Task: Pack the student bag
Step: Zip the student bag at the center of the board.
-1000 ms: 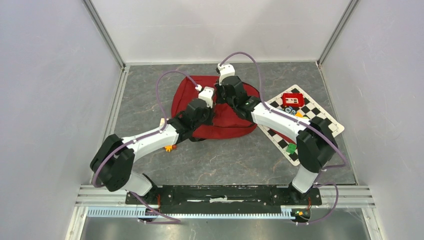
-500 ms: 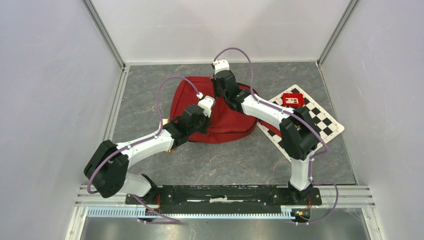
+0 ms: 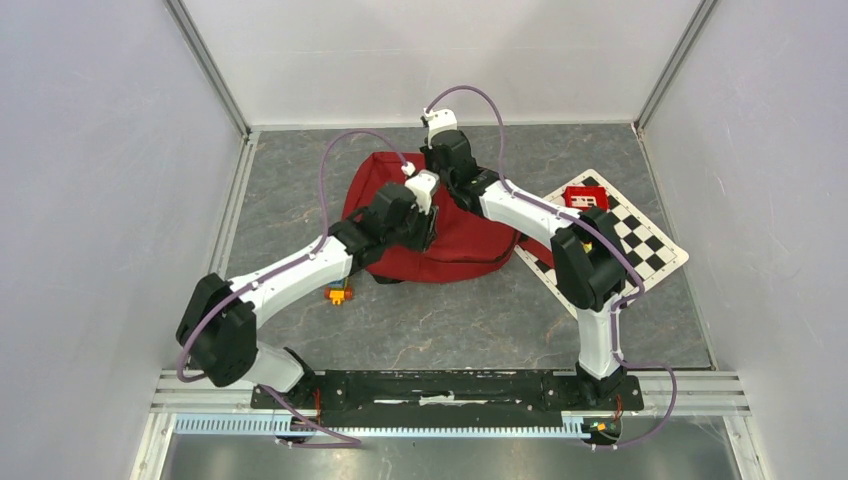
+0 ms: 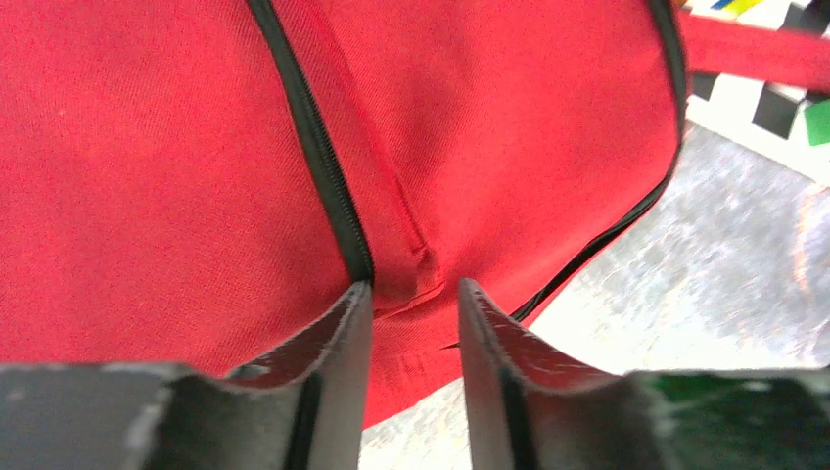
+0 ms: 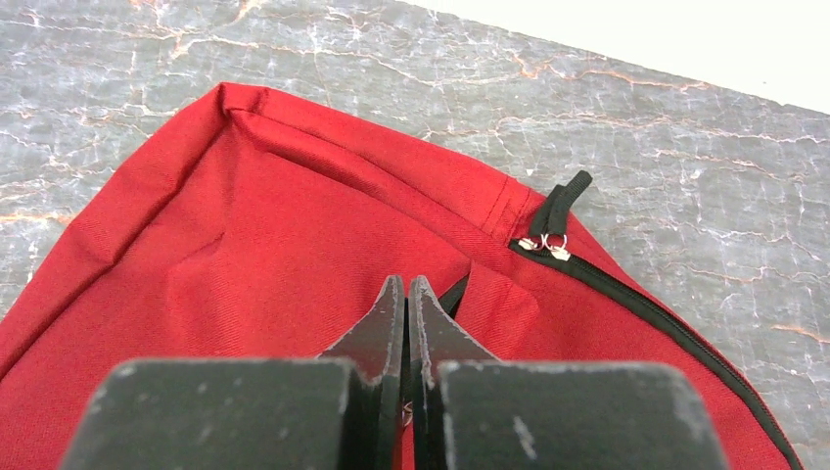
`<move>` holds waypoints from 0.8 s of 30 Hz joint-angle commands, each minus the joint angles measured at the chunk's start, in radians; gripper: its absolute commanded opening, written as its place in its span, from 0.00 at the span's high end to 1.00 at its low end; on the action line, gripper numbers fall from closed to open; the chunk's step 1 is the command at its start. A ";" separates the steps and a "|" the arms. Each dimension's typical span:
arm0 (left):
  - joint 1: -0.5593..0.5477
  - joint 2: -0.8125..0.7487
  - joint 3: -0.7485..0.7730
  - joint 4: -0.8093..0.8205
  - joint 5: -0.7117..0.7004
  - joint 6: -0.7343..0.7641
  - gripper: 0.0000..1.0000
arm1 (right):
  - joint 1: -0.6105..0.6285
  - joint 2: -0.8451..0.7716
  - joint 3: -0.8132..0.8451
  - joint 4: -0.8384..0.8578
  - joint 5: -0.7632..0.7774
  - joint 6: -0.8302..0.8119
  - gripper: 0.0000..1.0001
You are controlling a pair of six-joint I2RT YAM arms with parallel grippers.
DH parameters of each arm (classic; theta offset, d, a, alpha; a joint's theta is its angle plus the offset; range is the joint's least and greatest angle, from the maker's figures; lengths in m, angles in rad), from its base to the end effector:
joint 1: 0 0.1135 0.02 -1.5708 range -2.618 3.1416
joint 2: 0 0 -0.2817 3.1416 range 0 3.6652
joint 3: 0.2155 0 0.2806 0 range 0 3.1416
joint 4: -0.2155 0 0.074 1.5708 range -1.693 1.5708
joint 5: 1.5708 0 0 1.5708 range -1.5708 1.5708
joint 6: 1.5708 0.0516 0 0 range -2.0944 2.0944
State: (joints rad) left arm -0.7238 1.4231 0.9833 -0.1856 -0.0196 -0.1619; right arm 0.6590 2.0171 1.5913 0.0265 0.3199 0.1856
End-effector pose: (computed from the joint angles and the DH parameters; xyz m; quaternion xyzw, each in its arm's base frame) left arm 0.2659 -0.2336 0.2562 0.2426 0.8566 -0.1872 0.4151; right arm 0.4284 0.3113 0.2612 -0.1073 0.8204 0.1026 0.5522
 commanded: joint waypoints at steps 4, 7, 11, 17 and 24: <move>0.034 0.093 0.150 0.014 -0.016 -0.095 0.44 | -0.006 -0.080 -0.019 0.069 -0.040 0.020 1.00; 0.061 0.145 0.203 0.035 -0.033 -0.105 0.39 | -0.006 -0.076 -0.009 0.059 -0.045 0.012 1.00; 0.070 0.180 0.242 0.066 -0.104 -0.098 0.36 | -0.007 -0.067 0.019 0.040 -0.049 0.004 1.00; 0.072 0.140 0.232 0.083 -0.126 -0.066 0.30 | -0.014 -0.058 0.018 0.032 -0.063 0.017 1.00; 0.087 0.127 0.206 0.099 -0.137 -0.069 0.35 | -0.025 -0.051 0.018 0.029 -0.077 0.031 1.00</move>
State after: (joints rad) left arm -0.6540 1.5791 1.1782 -0.1539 -0.1242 -0.2367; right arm 0.6411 1.9945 1.5810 0.0391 0.2596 0.2012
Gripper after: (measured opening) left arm 0.680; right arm 0.007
